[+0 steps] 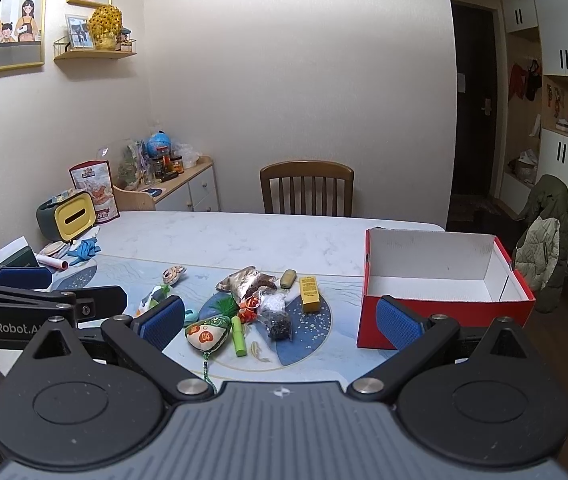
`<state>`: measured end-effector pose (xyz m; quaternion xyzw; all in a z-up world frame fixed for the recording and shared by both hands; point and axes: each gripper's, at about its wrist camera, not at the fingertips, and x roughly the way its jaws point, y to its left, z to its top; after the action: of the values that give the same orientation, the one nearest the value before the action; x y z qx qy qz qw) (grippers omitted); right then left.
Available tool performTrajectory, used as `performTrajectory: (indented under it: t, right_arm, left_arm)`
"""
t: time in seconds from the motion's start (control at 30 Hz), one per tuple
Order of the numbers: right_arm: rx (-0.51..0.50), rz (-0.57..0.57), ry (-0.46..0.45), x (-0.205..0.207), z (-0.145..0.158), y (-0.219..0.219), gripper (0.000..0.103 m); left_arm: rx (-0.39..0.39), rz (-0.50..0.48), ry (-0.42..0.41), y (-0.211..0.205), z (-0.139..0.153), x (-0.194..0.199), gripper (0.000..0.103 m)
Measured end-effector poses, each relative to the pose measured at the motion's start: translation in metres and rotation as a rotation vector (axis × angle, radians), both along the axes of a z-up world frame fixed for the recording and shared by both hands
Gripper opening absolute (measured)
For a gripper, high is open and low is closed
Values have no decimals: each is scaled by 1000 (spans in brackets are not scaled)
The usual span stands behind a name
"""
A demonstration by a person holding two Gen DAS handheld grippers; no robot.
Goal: Organize objects
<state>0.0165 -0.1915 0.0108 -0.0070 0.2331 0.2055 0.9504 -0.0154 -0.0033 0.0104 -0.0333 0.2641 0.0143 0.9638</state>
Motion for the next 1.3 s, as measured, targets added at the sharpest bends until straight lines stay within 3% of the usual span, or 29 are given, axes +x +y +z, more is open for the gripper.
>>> performTrajectory:
  t: [0.57,0.83,1.0,1.23,1.3]
  right_arm:
    - [-23,44,42,28,-12,26,103]
    - [-118,79,69,79,-50,64,103]
    - [-139,61,152,129,-80,83,102]
    - [-191,23,207,184,-116,110,101]
    - [-207,12,238,199,-128,118,96]
  left_arm:
    - [-18,-3,48,27,-15,27,102]
    - [-30,68,162,77,-58,82,102]
    - [-34,123,222,113,-86,122,102]
    - [-106,182,348,157,-124,177,102]
    - [-128,194,380,166,-136,192,102]
